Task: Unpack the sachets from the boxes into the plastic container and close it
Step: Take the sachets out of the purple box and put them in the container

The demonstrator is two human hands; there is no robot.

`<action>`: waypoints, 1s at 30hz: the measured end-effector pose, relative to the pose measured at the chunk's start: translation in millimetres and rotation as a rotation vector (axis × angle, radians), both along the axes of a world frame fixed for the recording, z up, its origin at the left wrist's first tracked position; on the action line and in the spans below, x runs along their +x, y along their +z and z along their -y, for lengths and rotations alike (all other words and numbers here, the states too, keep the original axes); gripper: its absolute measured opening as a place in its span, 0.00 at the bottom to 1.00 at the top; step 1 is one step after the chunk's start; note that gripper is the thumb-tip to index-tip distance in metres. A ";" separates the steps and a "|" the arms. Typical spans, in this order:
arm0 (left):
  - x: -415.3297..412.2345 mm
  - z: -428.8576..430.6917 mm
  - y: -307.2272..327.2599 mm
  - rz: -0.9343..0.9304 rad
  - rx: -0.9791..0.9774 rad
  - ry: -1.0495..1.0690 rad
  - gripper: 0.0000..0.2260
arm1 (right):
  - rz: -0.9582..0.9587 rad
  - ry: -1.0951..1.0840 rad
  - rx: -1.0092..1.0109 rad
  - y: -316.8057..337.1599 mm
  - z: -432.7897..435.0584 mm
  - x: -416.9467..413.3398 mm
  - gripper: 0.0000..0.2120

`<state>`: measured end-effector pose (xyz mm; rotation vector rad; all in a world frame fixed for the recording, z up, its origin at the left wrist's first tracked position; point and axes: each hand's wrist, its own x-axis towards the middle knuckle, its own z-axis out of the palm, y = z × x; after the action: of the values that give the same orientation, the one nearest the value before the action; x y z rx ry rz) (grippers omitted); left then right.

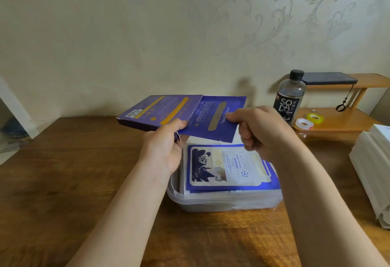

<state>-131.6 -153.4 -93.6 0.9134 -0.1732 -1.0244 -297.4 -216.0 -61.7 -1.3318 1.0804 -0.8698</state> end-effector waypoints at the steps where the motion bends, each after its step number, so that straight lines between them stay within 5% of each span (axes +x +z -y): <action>1: 1.7 -0.3 -0.3 0.013 0.012 0.023 0.09 | -0.074 0.005 -0.064 1.6 0.3 -2.8 0.11; 4: 1.8 0.6 -2.5 0.044 0.044 0.065 0.17 | -0.340 -0.055 -0.374 -0.8 3.5 -5.7 0.08; 10: 0.5 1.5 -8.1 0.035 0.041 0.082 0.21 | -0.727 -0.053 -0.968 -24.9 10.0 1.7 0.46; 12: 0.0 1.5 -8.8 0.031 0.050 0.077 0.20 | -0.697 -0.052 -1.088 -26.7 11.0 5.6 0.39; 14: 2.2 1.9 -6.8 0.018 0.052 0.079 0.19 | -0.594 -0.013 -1.214 -27.4 14.8 3.7 0.17; 20: 14.5 -0.6 0.8 -0.024 0.046 0.063 0.05 | -0.352 0.002 -1.052 -7.0 18.0 -27.4 0.05; 24: 18.4 -2.1 0.7 -0.074 0.005 0.094 0.12 | -0.325 -0.081 -0.878 4.4 16.7 -44.6 0.14; 30: 16.8 -5.6 2.3 -0.083 -0.049 0.179 0.22 | -0.137 -0.034 -0.317 3.2 13.0 -37.5 0.03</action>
<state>-114.8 -147.8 -91.3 0.8252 -0.0458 -0.8865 -334.9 -229.0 -58.5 -1.6591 1.1048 -1.0177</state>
